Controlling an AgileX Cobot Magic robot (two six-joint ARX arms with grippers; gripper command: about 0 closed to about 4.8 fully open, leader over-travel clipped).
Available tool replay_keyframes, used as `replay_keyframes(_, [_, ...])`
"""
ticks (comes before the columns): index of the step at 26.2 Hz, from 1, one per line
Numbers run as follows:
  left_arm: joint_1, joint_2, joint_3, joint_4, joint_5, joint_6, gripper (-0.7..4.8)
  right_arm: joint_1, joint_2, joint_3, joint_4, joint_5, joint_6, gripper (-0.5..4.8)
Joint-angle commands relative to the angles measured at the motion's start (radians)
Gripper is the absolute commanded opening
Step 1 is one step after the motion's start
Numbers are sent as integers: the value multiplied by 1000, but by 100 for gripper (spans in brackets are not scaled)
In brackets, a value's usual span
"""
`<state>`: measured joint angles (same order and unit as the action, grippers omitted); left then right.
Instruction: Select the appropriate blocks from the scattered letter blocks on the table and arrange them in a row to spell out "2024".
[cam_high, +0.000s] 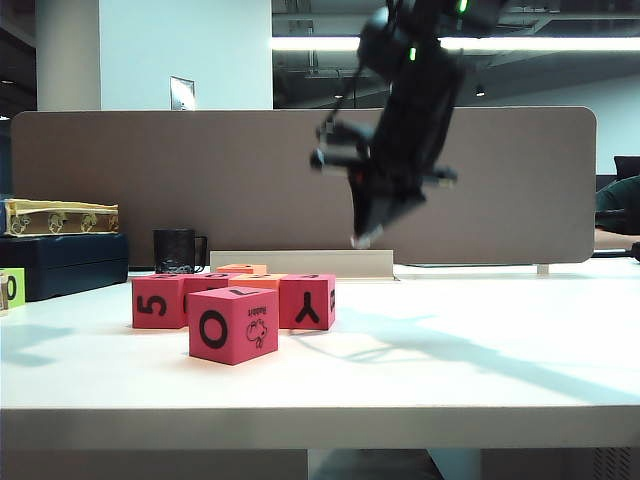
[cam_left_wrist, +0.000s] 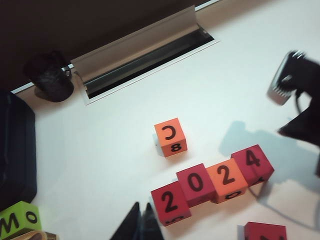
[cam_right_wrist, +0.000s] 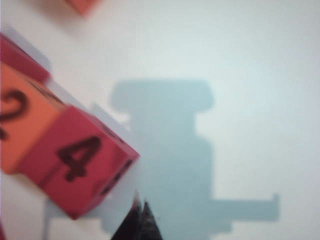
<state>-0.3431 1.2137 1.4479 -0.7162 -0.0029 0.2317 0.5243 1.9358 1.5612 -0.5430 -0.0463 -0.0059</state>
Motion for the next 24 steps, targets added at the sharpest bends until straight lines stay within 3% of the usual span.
replay_keyframes(1, [29, 3, 3, 13, 3, -4, -6, 2, -63, 2, -7, -1, -3, -2])
replay_keyframes(5, [34, 16, -34, 24, 2, -17, -6, 18, -157, 2, -53, -25, -2, -2])
replay_keyframes(9, [34, 15, -146, 101, 8, -88, -6, 63, -231, 2, -108, -24, -3, -2])
replay_keyframes(17, [34, 6, -269, 133, 43, -90, -6, 119, -278, 1, -183, -22, -2, -2])
replay_keyframes(24, [34, -4, -278, 144, 58, -90, -6, 118, -278, 1, -187, -16, 2, -2])
